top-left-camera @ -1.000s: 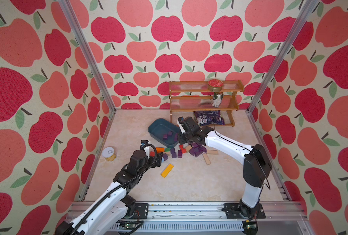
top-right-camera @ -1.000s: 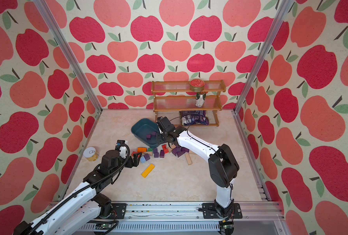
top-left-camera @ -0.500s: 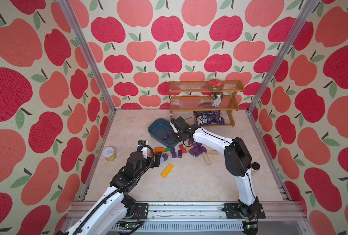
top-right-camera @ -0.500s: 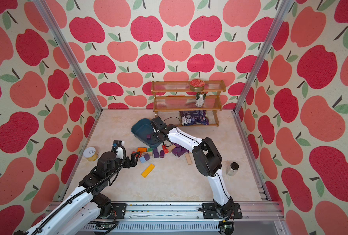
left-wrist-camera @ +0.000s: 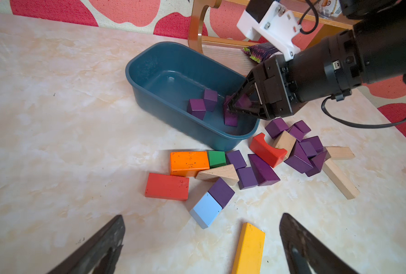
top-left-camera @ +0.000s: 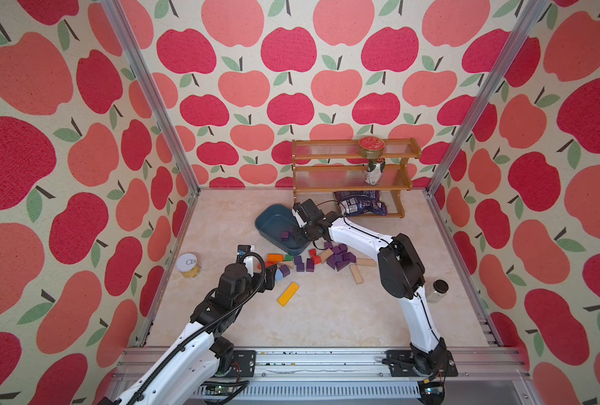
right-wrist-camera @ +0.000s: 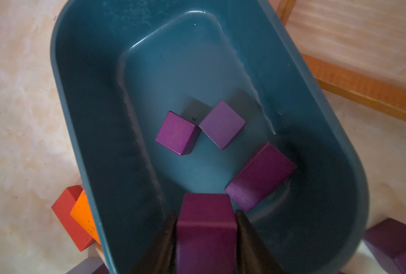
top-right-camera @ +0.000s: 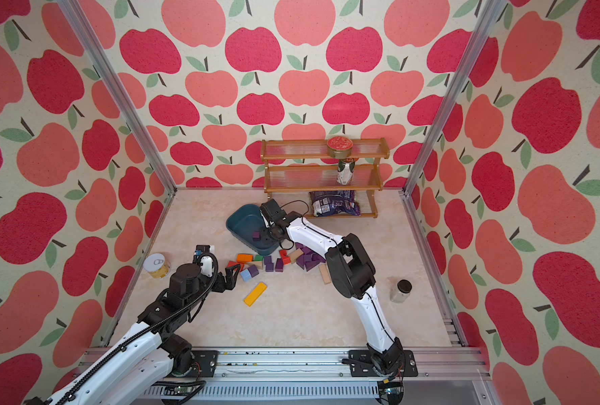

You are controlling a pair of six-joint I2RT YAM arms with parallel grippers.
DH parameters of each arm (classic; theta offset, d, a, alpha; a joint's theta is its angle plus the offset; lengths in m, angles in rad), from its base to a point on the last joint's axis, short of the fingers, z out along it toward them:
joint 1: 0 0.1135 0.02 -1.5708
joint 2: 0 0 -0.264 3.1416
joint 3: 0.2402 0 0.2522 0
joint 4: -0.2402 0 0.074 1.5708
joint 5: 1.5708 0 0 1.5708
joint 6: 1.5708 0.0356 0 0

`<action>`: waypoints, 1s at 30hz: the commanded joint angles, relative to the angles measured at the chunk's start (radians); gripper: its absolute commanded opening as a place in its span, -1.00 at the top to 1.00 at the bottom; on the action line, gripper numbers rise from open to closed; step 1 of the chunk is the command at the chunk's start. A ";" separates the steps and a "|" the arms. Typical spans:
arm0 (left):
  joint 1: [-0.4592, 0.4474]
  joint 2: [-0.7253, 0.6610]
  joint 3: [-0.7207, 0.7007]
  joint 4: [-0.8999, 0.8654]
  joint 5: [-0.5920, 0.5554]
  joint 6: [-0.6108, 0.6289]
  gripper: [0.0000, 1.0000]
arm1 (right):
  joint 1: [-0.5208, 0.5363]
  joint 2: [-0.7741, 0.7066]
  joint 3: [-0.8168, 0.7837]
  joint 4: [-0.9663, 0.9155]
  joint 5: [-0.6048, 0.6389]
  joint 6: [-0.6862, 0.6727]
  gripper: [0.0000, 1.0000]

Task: Pick purple bricks into the storage bin
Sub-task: Place the building block in the storage box, then pick up the building block from the center of the board.

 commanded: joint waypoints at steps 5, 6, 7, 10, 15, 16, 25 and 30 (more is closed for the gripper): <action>0.007 -0.027 -0.015 -0.001 -0.012 0.021 -0.99 | 0.003 -0.052 -0.027 0.030 -0.005 -0.019 -0.41; 0.008 -0.028 -0.014 -0.002 -0.010 0.022 -0.99 | 0.003 -0.061 -0.032 0.031 -0.008 -0.018 -0.41; 0.007 -0.029 -0.012 -0.003 -0.005 0.022 -0.99 | 0.006 -0.076 -0.041 0.037 -0.009 -0.020 -0.42; 0.007 -0.028 -0.004 -0.012 0.008 0.016 -0.99 | 0.019 -0.146 -0.093 0.055 0.016 -0.029 -0.42; 0.007 -0.028 0.017 -0.035 0.019 0.006 -0.99 | 0.039 -0.306 -0.214 0.063 0.071 -0.030 -0.45; 0.008 -0.029 0.019 -0.036 0.022 0.006 -0.99 | 0.040 -0.334 -0.240 0.063 0.079 -0.029 -0.45; 0.008 0.023 0.069 -0.038 0.071 -0.002 -0.99 | 0.043 -0.618 -0.548 0.080 0.200 0.000 -0.49; 0.006 0.143 0.145 -0.063 0.120 -0.008 -0.99 | 0.042 -0.712 -0.669 0.062 0.283 0.020 -0.49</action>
